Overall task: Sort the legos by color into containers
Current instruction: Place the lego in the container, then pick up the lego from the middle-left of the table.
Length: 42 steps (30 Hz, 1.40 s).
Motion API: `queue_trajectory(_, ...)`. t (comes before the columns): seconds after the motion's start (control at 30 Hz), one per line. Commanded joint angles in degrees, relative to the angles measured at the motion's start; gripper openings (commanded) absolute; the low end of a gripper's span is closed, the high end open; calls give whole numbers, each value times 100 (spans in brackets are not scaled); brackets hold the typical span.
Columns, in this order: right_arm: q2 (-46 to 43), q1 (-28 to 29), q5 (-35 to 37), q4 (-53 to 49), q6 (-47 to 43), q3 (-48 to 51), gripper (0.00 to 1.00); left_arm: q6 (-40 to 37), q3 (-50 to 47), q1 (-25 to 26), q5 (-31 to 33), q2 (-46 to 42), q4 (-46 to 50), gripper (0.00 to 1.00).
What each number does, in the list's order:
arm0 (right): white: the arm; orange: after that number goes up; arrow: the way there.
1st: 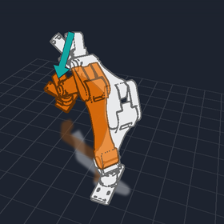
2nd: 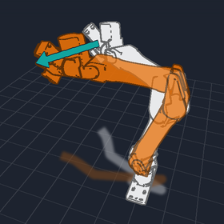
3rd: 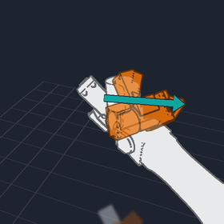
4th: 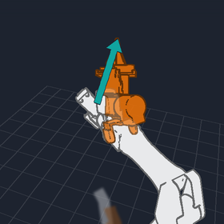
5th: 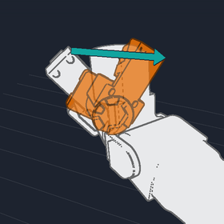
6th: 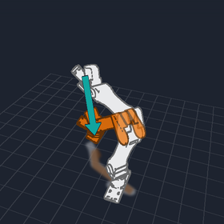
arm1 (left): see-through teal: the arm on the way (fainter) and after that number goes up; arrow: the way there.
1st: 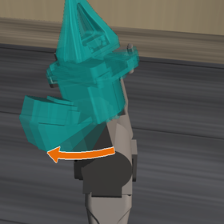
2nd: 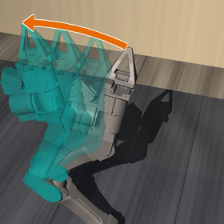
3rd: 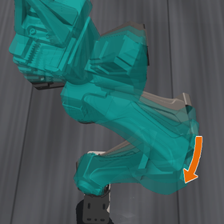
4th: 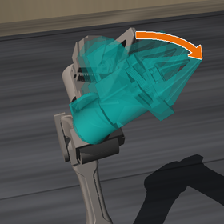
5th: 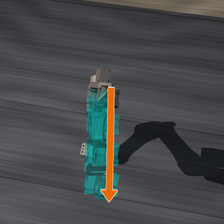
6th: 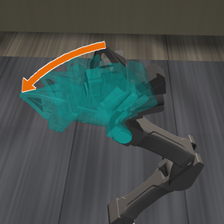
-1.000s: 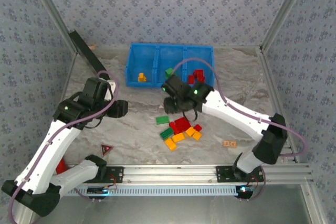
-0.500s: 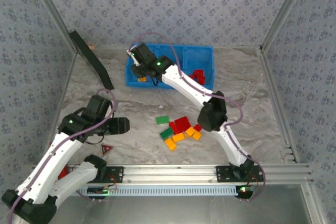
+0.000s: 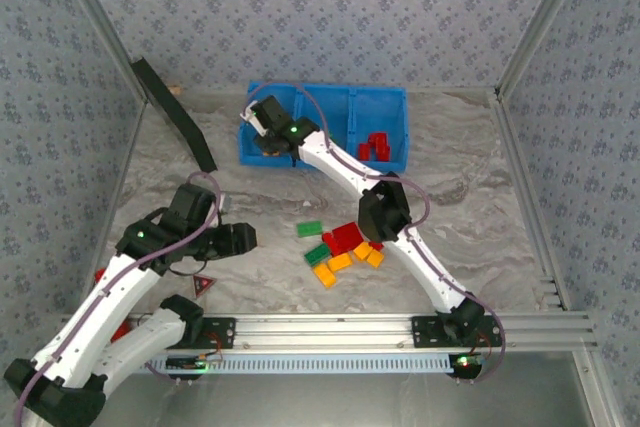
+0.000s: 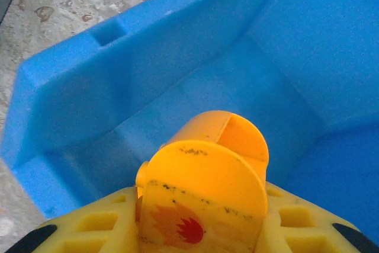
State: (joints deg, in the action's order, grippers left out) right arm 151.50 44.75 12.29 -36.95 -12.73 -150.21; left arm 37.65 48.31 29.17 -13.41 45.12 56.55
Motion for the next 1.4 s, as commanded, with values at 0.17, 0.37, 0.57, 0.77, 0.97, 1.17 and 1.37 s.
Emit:
queue_trajectory(0.17, 58, -81, 39, 169, -435, -61, 60, 307, -20, 269, 169, 201, -233, 70)
queue_trajectory(0.37, -196, -89, -50, 223, -511, 16, 74, 420, -88, 500, 196, 506, -513, 70)
queue_trajectory(0.57, -531, -56, -148, 225, -450, 121, 73, 417, 78, 582, 466, 760, -555, 70)
queue_trajectory(0.77, -1320, -98, -222, -94, -207, 443, 75, 611, 281, 1341, 778, 1529, -1105, 71)
queue_trajectory(0.97, -3003, -343, -266, -151, 448, 2452, 79, 235, 881, 2279, 884, 3002, -1212, 71)
queue_trajectory(1.17, -4819, -609, 108, -336, 1123, 4419, 80, 1135, 1203, 2926, 960, 3683, -962, 71)
queue_trajectory(1.37, -6571, -859, 306, -338, 1931, 6141, 83, 2539, 1019, 3362, 936, 3903, -1250, 72)
